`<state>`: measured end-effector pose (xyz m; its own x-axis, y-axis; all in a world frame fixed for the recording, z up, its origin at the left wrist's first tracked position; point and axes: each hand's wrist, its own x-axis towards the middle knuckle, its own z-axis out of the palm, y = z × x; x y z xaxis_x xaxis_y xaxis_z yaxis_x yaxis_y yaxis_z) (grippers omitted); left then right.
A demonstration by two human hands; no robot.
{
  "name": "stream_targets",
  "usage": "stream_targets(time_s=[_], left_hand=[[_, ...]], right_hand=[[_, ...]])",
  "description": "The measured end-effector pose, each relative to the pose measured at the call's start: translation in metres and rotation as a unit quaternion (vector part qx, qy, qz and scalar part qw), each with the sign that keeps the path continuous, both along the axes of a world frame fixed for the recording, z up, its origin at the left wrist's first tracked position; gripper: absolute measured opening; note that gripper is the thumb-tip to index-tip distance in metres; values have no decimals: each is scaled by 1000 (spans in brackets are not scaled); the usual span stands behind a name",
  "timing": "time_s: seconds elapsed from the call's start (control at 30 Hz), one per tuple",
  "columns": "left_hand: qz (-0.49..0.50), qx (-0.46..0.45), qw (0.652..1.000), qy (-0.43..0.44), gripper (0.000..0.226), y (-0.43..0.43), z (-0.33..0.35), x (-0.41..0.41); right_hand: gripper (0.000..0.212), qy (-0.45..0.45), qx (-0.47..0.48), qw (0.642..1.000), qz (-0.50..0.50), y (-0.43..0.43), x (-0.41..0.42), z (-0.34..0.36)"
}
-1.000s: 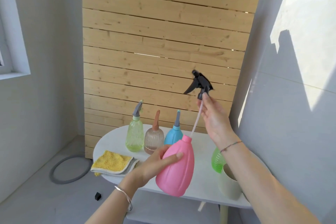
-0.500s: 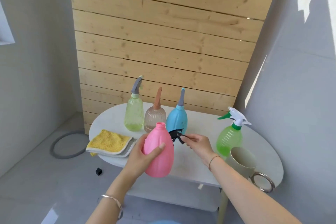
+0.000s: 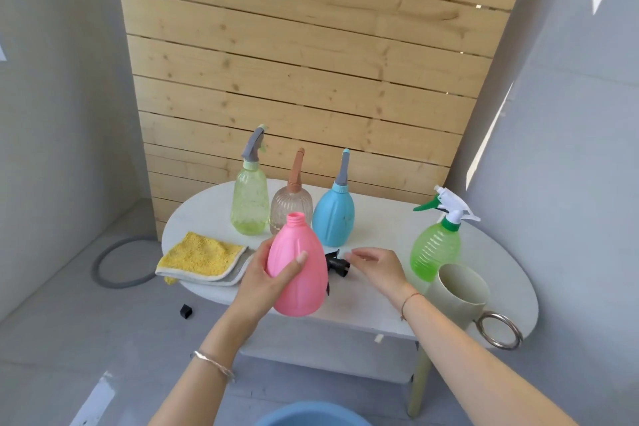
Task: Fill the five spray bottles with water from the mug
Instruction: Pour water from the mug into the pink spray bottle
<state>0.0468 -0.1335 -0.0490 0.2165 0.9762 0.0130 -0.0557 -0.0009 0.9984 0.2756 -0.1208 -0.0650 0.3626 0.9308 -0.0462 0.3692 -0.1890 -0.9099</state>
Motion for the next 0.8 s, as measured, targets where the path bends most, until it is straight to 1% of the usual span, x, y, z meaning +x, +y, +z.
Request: stream_targets(time_s=[0.03, 0.1, 0.13, 0.2, 0.3, 0.37, 0.4, 0.47, 0.57, 0.7, 0.8], left_hand=[[-3, -3, 1000, 0, 84, -2, 0, 0], [-19, -6, 1000, 0, 82, -7, 2, 2], [-28, -6, 1000, 1, 82, -10, 3, 4], [-44, -6, 999, 5, 82, -15, 3, 8], [-69, -3, 997, 21, 84, -30, 2, 16], [-88, 6, 995, 35, 81, -40, 0, 20], [-100, 11, 994, 39, 79, -47, 0, 23], [-118, 15, 992, 43, 74, -58, -2, 27], [-137, 12, 989, 53, 63, -76, -5, 29], [-143, -11, 987, 74, 64, -97, -20, 23], [-134, -22, 987, 90, 65, -106, -30, 17]], right_hand=[[27, 1, 28, 1000, -7, -7, 1, 9], [11, -5, 103, 995, -12, -28, 7, 30], [7, -11, 138, 990, -20, -42, 13, 39], [10, -41, 189, 979, -68, -70, 31, 47], [14, -97, 217, 952, -191, -117, 58, 40], [20, -103, 210, 937, -261, -136, 77, 27], [24, -98, 190, 936, -279, -145, 87, 21], [30, -68, 126, 950, -279, -153, 103, 8], [27, 19, 62, 962, -264, -165, 114, -10], [27, 49, 54, 965, -254, -173, 110, -19], [24, 115, 77, 951, -275, -172, 104, -19]])
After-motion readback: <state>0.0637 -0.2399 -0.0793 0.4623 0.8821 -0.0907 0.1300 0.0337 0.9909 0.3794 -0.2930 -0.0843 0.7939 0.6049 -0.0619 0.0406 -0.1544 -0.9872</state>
